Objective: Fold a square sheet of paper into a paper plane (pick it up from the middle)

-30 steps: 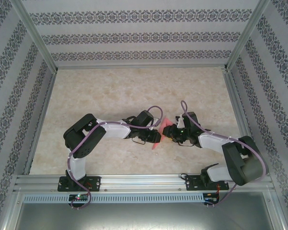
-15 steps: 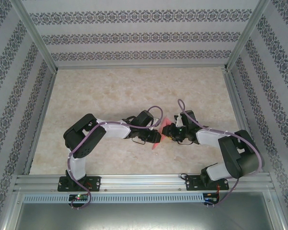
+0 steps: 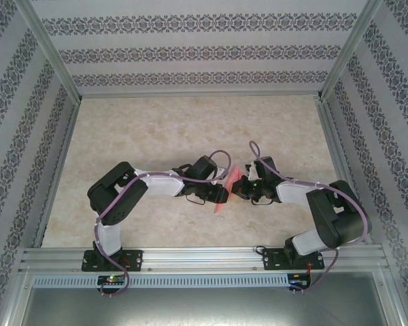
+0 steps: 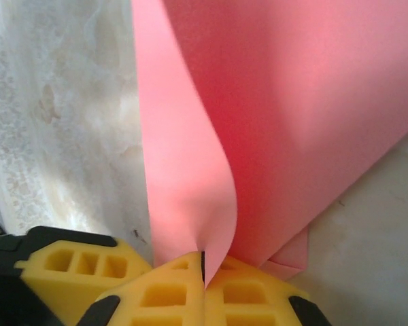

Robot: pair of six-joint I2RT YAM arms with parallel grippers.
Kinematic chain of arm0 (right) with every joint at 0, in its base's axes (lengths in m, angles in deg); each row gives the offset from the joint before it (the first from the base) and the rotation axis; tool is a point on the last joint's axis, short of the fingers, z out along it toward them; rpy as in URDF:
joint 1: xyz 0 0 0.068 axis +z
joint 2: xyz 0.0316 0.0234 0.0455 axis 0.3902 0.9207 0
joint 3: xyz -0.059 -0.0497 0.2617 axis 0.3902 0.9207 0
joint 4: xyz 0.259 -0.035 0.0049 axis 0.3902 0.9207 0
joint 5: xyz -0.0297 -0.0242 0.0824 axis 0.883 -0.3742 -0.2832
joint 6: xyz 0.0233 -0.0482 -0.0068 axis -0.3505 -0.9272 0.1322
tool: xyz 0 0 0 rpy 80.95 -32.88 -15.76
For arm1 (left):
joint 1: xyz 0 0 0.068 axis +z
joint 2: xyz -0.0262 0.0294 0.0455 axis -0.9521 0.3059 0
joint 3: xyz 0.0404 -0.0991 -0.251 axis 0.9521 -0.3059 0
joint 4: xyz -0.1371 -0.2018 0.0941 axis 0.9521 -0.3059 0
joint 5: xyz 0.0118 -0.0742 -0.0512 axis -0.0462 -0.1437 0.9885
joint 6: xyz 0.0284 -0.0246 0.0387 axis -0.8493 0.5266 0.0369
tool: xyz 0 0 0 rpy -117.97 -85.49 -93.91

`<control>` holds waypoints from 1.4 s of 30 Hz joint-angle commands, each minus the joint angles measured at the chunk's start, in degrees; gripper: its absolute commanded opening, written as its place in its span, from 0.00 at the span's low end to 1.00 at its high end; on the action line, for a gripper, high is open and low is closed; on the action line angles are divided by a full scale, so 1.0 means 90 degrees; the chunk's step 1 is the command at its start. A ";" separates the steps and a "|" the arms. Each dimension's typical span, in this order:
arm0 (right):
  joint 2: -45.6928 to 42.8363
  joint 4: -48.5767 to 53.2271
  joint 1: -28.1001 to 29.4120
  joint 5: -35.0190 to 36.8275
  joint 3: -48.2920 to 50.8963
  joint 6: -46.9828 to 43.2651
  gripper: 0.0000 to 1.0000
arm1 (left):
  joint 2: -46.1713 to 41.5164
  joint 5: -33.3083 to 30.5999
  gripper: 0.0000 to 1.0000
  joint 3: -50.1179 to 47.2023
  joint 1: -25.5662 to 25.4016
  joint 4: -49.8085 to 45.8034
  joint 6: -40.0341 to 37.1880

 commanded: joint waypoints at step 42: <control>0.0605 0.0709 -0.0098 0.0598 -0.0189 -0.0508 0.00 | -0.0542 -0.1305 0.19 0.0046 -0.0783 -0.1552 -0.0801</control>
